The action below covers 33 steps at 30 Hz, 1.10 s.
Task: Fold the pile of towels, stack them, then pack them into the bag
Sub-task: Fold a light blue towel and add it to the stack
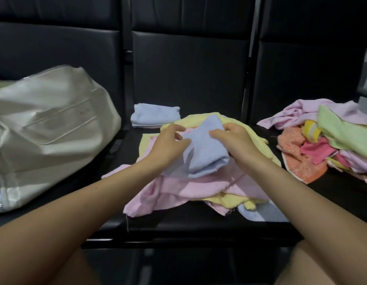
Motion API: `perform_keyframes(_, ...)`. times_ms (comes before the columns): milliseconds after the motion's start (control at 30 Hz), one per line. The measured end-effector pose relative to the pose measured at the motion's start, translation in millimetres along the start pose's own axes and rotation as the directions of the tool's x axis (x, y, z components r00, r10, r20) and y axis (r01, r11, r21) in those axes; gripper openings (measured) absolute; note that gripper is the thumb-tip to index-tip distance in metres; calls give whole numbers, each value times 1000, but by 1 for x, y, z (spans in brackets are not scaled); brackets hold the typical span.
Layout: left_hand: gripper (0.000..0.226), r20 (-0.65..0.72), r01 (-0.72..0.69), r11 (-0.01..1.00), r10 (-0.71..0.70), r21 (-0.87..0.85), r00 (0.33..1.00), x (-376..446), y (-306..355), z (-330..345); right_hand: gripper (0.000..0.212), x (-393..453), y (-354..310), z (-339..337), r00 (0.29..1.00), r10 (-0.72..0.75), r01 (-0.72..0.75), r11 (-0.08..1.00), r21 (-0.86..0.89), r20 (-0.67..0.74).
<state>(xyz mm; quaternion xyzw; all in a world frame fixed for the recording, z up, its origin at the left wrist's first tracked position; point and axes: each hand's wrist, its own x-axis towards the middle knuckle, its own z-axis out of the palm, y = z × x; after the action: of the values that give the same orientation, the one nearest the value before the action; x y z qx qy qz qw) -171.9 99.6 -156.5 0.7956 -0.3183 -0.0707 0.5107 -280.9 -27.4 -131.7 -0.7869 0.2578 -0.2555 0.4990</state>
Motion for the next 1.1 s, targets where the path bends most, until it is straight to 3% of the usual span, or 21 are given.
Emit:
perform_keyframes(33, 19, -12, 97, 982, -100, -164, 995, -1, 1, -4, 17, -3, -7, 5, 999, -6, 3, 998, 68, 42)
perform_keyframes(100, 28, 153, 347, 786, -314, -511, 937, -2, 3, -10, 19, -10, -20, 17, 976, 10, -63, 969, 238, 217)
perform_keyframes(133, 35, 261, 433, 673, -348, -599, 901, -2, 2, -13, 20, -13, -23, 23, 954, 20, -107, 954, 279, 299)
perform_keyframes(200, 42, 367, 486, 609, -319, -627, 874, -4, -3, -17, 18, -16, -24, 33, 940, 21, -128, 947, 296, 340)
perform_keyframes(333, 22, 239, 429, 737, -357, -522, 903, -4, -13, -22, 16, -10, -17, 41, 978, 50, -100, 965, 243, 201)
perform_keyframes(433, 16, 93, 341, 870, -330, -356, 939, 2, -23, -30, 19, -7, -7, 38, 978, 64, -50, 996, -75, 201)
perform_keyframes(533, 22, -6, 92, 988, -92, 120, 996, -2, -32, -34, 32, -8, -4, 43, 963, 106, -29, 955, -295, 248)
perform_keyframes(567, 26, 0, 7, 953, -7, 302, 1000, -4, -35, -34, 35, -8, -4, 45, 961, 115, -29, 946, -323, 253)
perform_keyframes(633, 35, 28, -27, 891, 16, 453, 999, -5, -41, -33, 38, -7, -4, 50, 955, 133, -23, 924, -382, 265)
perform_keyframes(800, 37, 55, 49, 926, -75, 375, 996, -5, -51, -30, 38, -8, -5, 61, 925, 204, -80, 929, -361, 322)
perform_keyframes(967, 31, 8, 41, 982, -44, 186, 999, -12, -38, -34, 23, -6, -8, 68, 911, 198, -258, 958, 123, 361)
perform_keyframes(1100, 29, 14, 47, 997, -46, -60, 999, -20, -20, -35, 12, -2, -18, 62, 963, 67, -144, 946, 291, 260)
